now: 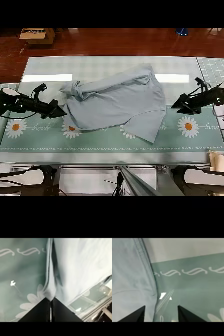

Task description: Fold the shirts.

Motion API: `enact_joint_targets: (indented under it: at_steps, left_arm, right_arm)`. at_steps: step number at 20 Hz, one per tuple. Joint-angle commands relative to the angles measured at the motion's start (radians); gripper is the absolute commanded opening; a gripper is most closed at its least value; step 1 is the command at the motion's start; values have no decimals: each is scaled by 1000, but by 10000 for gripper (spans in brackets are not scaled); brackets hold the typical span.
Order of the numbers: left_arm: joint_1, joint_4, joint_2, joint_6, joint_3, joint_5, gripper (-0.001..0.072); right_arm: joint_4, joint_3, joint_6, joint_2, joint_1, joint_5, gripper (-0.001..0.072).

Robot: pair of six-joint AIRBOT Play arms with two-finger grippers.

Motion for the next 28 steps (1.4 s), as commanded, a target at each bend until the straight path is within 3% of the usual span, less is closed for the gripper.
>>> enact_joint_targets:
  at_steps: [1,3,4,5,6,7,10,13,15,17,20,22,25,28]
  left_arm:
    - [1,-3,13,6,1,-7,19]
    - [1,-8,13,6,1,-6,19]
    - [1,-19,13,10,2,-6,19]
    - [1,-28,13,10,8,-6,19]
    - [1,-50,13,10,16,-6,19]
    - [1,-75,13,11,30,-6,19]
    - [1,-182,55,41,124,-28,18]
    - [1,-243,204,49,307,-39,17]
    - [-1,-240,350,24,452,2,17]
    - [-1,-226,508,21,587,125,17]
    - [-1,-146,730,2,732,372,18]
    - [-1,-53,837,-110,788,413,17]
    - [-1,109,965,-275,823,343,17]
    - [-1,282,1039,-381,849,137,17]
  right_arm:
    - [62,-84,-12,-1,89,-160,493]
    - [108,-93,-13,-1,147,-240,481]
    - [119,-93,-13,-1,179,-272,419]
    - [128,-93,-12,-1,205,-286,343]
    - [135,-93,-13,-1,224,-291,223]
    - [146,-92,-13,0,236,-288,43]
    - [191,-25,-118,27,216,-126,27]
    - [193,143,-206,178,175,30,27]
    - [213,301,-261,326,158,51,26]
    - [215,465,-278,483,158,-53,27]
    - [148,621,-166,706,158,-418,26]
    - [10,697,-34,797,158,-501,26]
    - [-210,782,151,868,158,-360,26]
    - [-419,821,233,904,158,-142,26]
